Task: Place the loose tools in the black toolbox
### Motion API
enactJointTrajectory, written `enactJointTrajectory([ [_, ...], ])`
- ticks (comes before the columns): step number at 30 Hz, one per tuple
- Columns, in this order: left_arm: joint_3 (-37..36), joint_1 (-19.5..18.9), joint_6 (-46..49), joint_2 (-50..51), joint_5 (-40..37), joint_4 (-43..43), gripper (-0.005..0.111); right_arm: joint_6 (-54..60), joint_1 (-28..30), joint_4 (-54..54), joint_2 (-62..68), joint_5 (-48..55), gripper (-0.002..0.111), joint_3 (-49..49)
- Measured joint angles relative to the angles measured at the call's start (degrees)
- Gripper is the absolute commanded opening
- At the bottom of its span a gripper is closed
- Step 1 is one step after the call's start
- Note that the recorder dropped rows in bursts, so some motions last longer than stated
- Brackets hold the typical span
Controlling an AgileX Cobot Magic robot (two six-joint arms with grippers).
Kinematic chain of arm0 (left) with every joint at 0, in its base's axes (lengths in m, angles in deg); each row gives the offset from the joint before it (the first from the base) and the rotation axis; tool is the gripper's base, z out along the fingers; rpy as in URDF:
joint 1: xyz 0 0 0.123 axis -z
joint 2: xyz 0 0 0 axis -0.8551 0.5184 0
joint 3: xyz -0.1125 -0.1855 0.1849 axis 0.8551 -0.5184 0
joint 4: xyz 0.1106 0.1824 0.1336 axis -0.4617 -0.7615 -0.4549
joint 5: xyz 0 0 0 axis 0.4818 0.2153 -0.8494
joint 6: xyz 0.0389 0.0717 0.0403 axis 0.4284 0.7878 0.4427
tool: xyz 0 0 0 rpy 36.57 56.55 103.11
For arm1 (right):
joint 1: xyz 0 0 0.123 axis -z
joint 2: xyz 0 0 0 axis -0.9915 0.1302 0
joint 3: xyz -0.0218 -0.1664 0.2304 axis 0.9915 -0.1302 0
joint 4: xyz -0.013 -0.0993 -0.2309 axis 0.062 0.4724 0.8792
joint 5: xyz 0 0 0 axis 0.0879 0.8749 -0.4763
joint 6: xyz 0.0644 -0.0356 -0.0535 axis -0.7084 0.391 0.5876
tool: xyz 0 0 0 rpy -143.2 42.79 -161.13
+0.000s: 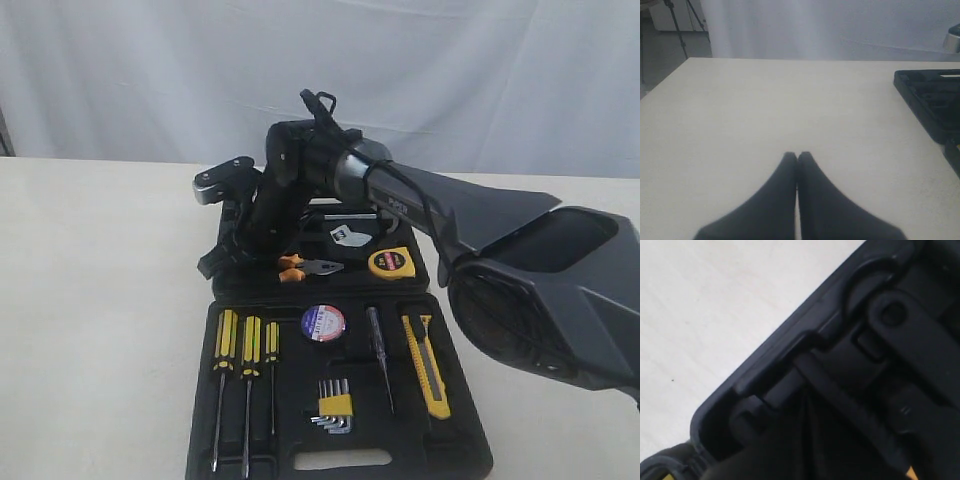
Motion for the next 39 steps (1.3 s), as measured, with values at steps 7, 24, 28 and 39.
enactJointTrajectory([
  [7,0.0,0.0,0.0,0.0,0.0,0.0,0.000,0.0,-0.8,0.8,-1.5,-0.5,-0.001,-0.1],
  [24,0.0,0.0,0.0,0.0,0.0,0.0,0.000,-4.5,-1.0,7.6,-0.8,-5.8,-0.001,-0.1],
  [28,0.0,0.0,0.0,0.0,0.0,0.0,0.000,-4.7,-1.0,7.1,-0.4,-5.9,-0.001,0.0],
  [39,0.0,0.0,0.0,0.0,0.0,0.0,0.000,-4.9,-1.0,6.8,-1.8,-6.0,-0.001,0.0],
])
